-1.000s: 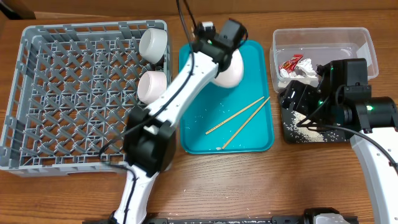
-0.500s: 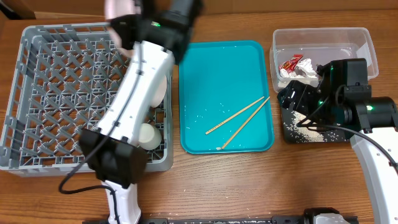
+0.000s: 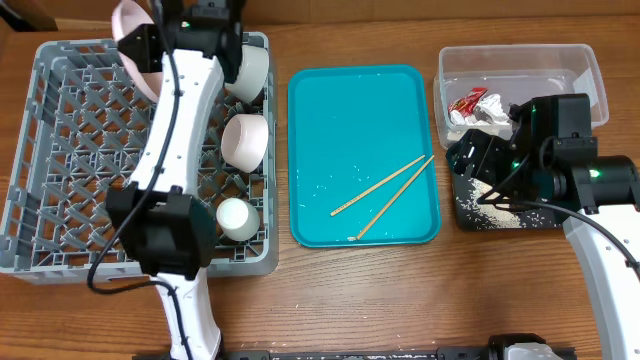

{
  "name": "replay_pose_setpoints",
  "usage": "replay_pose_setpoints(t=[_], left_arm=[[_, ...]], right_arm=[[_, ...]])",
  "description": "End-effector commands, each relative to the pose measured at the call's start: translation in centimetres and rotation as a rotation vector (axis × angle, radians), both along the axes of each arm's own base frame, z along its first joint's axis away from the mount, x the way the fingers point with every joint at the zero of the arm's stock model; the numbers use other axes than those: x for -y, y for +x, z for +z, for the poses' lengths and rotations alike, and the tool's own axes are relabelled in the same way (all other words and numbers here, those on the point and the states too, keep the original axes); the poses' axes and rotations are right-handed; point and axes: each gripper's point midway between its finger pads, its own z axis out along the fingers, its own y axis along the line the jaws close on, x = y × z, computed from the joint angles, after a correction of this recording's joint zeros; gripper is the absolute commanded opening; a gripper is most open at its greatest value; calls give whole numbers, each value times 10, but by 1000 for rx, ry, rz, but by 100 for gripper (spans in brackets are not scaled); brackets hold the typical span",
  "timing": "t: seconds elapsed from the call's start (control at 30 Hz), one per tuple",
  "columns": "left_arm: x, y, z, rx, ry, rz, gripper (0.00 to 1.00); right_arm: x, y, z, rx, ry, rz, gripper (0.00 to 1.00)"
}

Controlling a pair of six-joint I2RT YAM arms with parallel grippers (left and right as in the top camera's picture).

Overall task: Sort waste into correct bins and load items into the dishwasher
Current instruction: 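Lift the white plate with the left gripper and stand it in the rack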

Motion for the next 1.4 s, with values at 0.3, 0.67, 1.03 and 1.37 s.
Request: replay_pose_setpoints(t=[0.3, 0.67, 1.03, 1.37], left_arm=[[10, 22, -30, -69, -38, -64, 4], [45, 49, -32, -143, -55, -236, 4], [36, 49, -42, -168, -105, -248, 4], [28, 49, -20, -163, 11, -199, 4]], right_arm=[[2, 3, 6, 23, -8, -4, 100], [2, 3, 6, 23, -8, -4, 100], [2, 3, 6, 23, -7, -4, 100], [2, 3, 6, 23, -8, -4, 100]])
